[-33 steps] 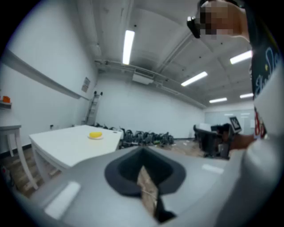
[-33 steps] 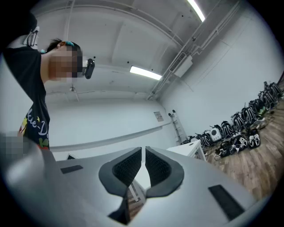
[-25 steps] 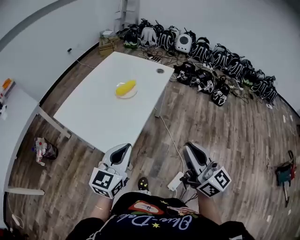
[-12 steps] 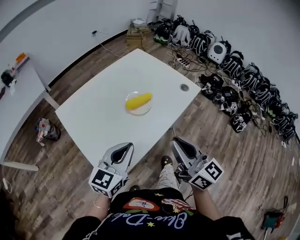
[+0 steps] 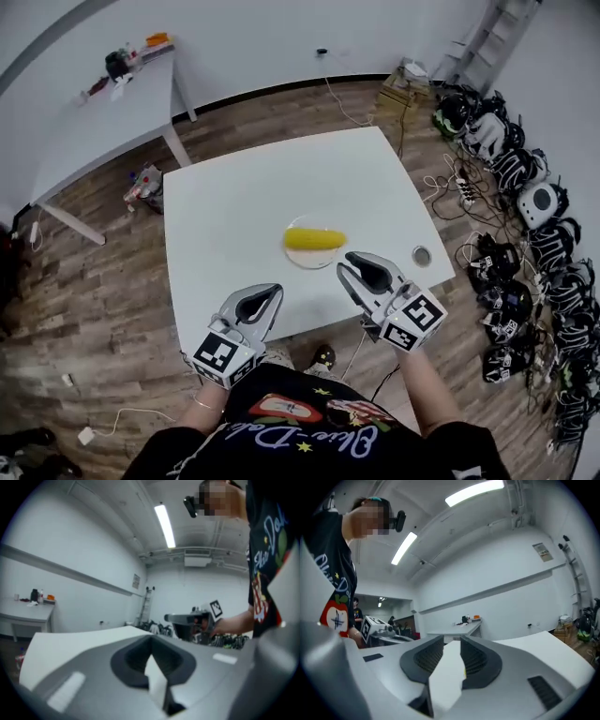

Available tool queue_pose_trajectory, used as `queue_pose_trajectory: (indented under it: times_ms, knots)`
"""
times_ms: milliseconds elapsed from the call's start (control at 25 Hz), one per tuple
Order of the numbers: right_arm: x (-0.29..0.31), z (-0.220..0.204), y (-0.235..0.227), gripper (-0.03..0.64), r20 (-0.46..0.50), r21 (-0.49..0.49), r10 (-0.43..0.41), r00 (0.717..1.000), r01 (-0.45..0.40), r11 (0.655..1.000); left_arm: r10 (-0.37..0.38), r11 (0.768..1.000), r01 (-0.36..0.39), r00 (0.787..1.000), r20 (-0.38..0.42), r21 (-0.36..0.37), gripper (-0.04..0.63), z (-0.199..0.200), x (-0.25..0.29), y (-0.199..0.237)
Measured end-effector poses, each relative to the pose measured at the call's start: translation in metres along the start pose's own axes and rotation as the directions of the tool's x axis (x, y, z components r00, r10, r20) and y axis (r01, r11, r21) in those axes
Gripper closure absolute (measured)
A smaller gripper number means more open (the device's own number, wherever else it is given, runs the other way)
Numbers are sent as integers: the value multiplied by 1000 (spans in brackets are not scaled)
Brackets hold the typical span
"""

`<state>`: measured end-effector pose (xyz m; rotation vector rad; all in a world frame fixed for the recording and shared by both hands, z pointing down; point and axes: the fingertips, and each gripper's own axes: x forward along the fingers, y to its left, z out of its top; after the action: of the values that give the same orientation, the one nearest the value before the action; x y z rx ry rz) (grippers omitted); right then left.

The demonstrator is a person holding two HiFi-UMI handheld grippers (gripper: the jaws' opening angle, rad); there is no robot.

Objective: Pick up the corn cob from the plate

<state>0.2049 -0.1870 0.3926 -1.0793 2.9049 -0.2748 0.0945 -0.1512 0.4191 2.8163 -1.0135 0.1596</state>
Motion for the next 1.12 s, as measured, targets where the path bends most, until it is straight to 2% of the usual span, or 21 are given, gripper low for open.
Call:
queue_pose_trajectory:
  times_ms: [80, 200, 320, 480, 600, 720, 800, 880, 1000, 1120]
  knots:
    - [32, -13, -15, 440, -92, -54, 55, 994, -60, 997, 58, 998, -58, 998, -10, -21, 598, 0, -7, 12]
    - [73, -44, -25, 408, -261, -153, 133, 956, -177, 972, 129, 991, -130, 991, -17, -37, 598, 0, -17, 29]
    - [107, -82, -39, 379, -444, -220, 156, 883, -276, 936, 185, 982, -183, 983, 20, -55, 598, 11, -25, 45]
    - [134, -131, -59, 368, -613, -238, 171, 772, -386, 891, 249, 966, -246, 968, 37, -75, 598, 10, -31, 61]
    - [139, -163, -71, 367, -705, -223, 172, 688, -446, 867, 293, 954, -289, 955, 39, -85, 598, 9, -36, 71]
    - [141, -187, -77, 365, -781, -237, 151, 607, -511, 827, 343, 937, -337, 938, 47, -96, 598, 11, -46, 79]
    - [142, -199, -79, 365, -811, -232, 148, 566, -544, 806, 372, 925, -365, 927, 50, -103, 598, 10, -52, 84]
    - [144, -203, -78, 365, -811, -200, 176, 557, -548, 812, 393, 916, -386, 918, 56, -114, 598, 10, -56, 88]
    - [149, -204, -76, 365, -785, -186, 203, 586, -534, 825, 410, 907, -399, 910, 63, -132, 598, 9, -59, 96]
    - [149, -203, -76, 365, -783, -202, 178, 596, -514, 834, 403, 909, -390, 913, 68, -147, 598, 8, -55, 98]
